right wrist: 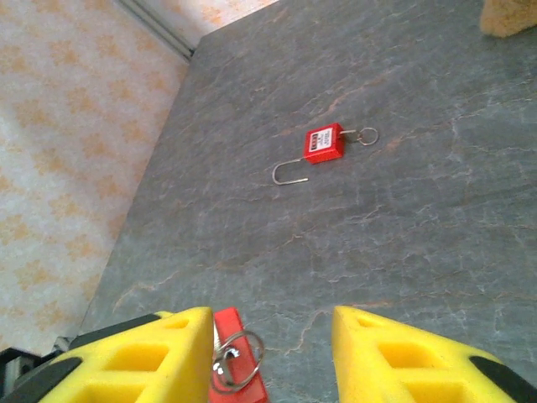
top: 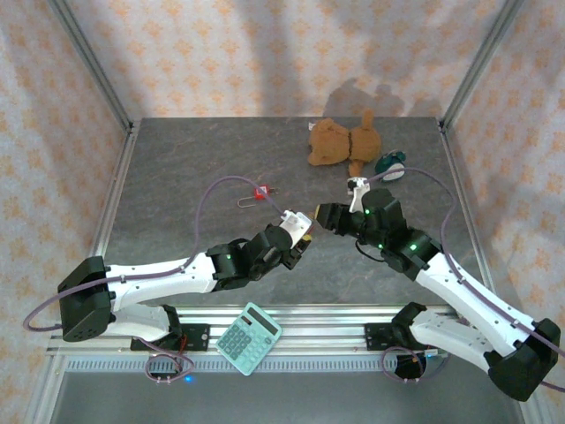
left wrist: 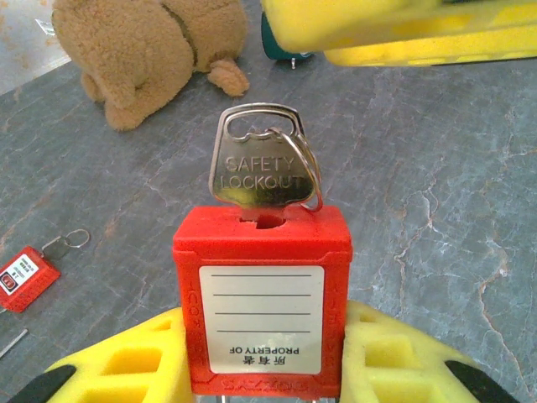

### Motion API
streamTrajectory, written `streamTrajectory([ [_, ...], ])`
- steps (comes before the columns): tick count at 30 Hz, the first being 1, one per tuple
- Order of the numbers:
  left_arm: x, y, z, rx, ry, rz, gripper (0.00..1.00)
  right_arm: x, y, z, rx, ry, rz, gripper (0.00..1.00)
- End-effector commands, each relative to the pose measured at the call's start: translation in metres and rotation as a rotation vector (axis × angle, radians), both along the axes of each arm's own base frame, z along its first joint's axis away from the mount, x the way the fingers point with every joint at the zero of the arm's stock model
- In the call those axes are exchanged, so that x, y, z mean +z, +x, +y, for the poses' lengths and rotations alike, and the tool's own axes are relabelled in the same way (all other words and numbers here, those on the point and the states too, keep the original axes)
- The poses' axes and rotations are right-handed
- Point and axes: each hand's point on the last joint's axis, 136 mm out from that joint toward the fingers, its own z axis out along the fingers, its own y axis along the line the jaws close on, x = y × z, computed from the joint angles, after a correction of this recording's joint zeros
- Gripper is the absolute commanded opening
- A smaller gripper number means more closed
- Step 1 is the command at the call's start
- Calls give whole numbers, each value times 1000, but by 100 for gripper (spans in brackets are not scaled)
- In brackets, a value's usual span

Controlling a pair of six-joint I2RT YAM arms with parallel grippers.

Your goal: Unlock with the key

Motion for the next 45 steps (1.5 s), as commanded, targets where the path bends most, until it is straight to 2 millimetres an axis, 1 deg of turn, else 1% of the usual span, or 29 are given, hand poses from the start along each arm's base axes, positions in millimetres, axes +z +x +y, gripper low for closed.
streamTrajectory([
  [1,11,3,1,14,-34,-28,28,3,6,-1,-26,0,6,41],
  [5,13,3,1,14,-29,-37,28,-8,3,7,15,0,45,40],
  [9,13,5,1,17,-21,-45,28,-11,-1,8,29,2,55,41],
  [14,13,6,3,15,8,-57,28,-4,-2,-1,1,-14,31,41],
  [16,12,6,5,18,23,-61,28,-1,1,-9,-46,-20,21,41],
  [18,11,6,6,19,38,-64,28,1,3,-16,-84,-15,16,45],
  [21,12,5,8,17,52,-67,28,4,2,-15,-85,10,13,48],
  [24,12,5,11,16,61,-71,28,5,-1,-10,-48,28,17,51],
  [28,14,2,12,-2,73,-70,28,5,-14,11,97,67,25,59],
  [31,16,-1,13,-20,81,-65,29,0,-20,23,175,80,50,61],
  [36,21,-4,13,-36,80,-61,29,-9,-26,37,260,86,92,62],
  [45,27,-7,7,-61,51,-41,30,-22,-28,43,302,70,127,57],
])
